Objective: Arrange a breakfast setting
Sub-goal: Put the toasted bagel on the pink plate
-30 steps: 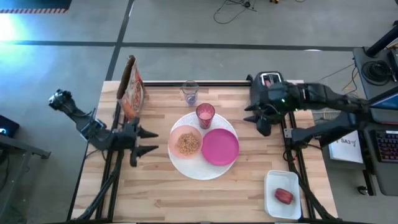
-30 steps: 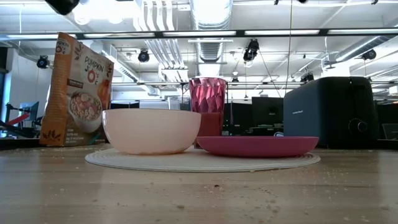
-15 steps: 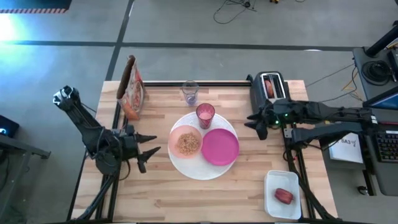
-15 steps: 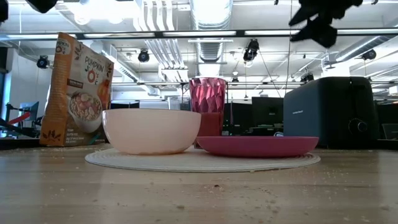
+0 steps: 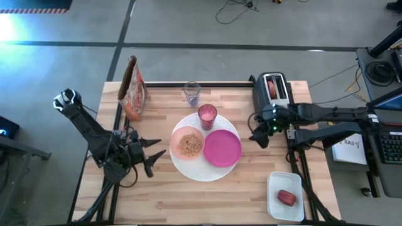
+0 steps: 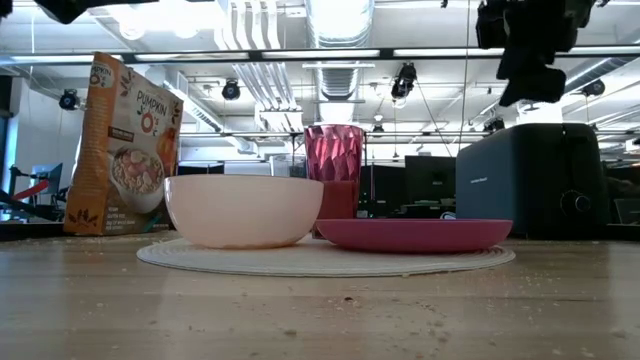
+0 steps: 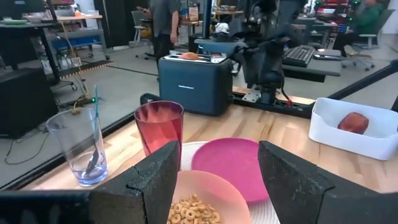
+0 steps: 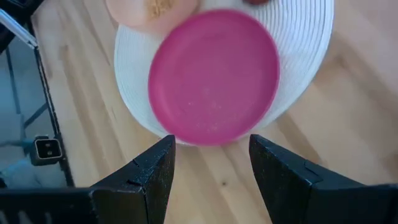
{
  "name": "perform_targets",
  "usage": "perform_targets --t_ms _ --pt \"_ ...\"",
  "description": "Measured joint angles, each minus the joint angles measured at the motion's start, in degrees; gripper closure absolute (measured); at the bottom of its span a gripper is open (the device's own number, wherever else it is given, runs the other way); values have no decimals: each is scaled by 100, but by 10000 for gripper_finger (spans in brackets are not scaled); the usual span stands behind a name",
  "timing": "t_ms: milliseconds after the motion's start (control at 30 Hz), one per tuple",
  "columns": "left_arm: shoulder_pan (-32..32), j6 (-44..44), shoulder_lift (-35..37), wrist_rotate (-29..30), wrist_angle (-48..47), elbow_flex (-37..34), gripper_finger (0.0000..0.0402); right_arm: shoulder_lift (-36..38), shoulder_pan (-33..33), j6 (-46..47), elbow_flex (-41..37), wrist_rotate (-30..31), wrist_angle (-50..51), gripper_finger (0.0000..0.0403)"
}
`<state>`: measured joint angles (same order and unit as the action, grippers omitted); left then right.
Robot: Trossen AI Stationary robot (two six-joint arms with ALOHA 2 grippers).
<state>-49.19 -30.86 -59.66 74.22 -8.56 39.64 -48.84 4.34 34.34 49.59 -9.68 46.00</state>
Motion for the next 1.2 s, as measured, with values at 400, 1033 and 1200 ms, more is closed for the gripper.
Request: perform_targets --t_ms 400,1033,1200 --pt "0 -45 -28 24 0 0 197 -158 8 -1131 467 1791 -357 209" --pt "0 -122 -28 24 -40 0 197 -993 1966 636 1772 4419 2434 209" --pt "0 -122 -28 22 -53 0 197 -1243 2589 338 1741 4341 2398 209"
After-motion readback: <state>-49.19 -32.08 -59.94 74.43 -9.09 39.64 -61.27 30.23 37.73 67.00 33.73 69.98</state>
